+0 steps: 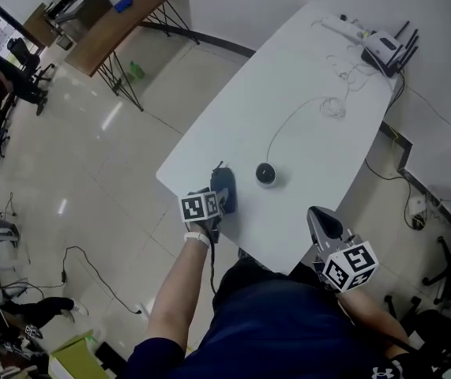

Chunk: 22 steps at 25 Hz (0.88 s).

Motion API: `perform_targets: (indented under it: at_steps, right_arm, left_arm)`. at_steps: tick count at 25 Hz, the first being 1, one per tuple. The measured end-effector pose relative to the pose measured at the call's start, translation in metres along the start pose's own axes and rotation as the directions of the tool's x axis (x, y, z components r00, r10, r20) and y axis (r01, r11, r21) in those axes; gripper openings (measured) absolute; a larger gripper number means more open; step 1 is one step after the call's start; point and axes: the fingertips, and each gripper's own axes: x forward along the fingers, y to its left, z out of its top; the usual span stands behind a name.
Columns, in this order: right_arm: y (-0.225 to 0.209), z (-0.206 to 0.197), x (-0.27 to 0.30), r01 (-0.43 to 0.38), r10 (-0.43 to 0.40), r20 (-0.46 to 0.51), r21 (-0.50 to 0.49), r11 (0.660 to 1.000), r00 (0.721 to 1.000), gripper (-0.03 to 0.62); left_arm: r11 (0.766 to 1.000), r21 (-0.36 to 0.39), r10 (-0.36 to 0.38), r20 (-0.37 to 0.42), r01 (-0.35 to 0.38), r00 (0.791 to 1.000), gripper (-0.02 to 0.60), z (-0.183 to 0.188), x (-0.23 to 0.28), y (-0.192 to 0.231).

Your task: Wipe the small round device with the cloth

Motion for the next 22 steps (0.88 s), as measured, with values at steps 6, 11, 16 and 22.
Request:
perform_targets:
  at_steps: [6, 11, 16, 22]
  right_arm:
    - [-0.011, -0.006, 0.006, -0.013, 0.013, -0.035, 0.019, 1.0, 0.999, 0.012]
    - [-0.018, -0.011, 0.014, 0.045, -0.042, -0.045, 0.056, 0.997, 0.998, 0.012]
    - [-0.006, -0.014, 0.025, 0.05, -0.047, -0.06, 0.057, 0.997, 0.997, 0.012]
    - [-0.004, -0.016, 0.03, 0.07, -0.066, -0.063, 0.065, 0.995, 0.996, 0.012]
  left_arm:
    - [0.995, 0.053, 0.092, -0.073, -0.088, 0.993, 0.261, -0.011, 0.018, 0.007]
    - [0.991, 0.129, 0.048, -0.097, -0.036, 0.994, 0.144, -0.014, 0.023, -0.012]
    - [0.984, 0.178, -0.006, -0.104, 0.024, 0.995, 0.096, -0.011, 0.021, -0.019]
    - [0.98, 0.136, -0.134, -0.07, 0.142, 0.989, 0.086, 0.013, 0.014, -0.035]
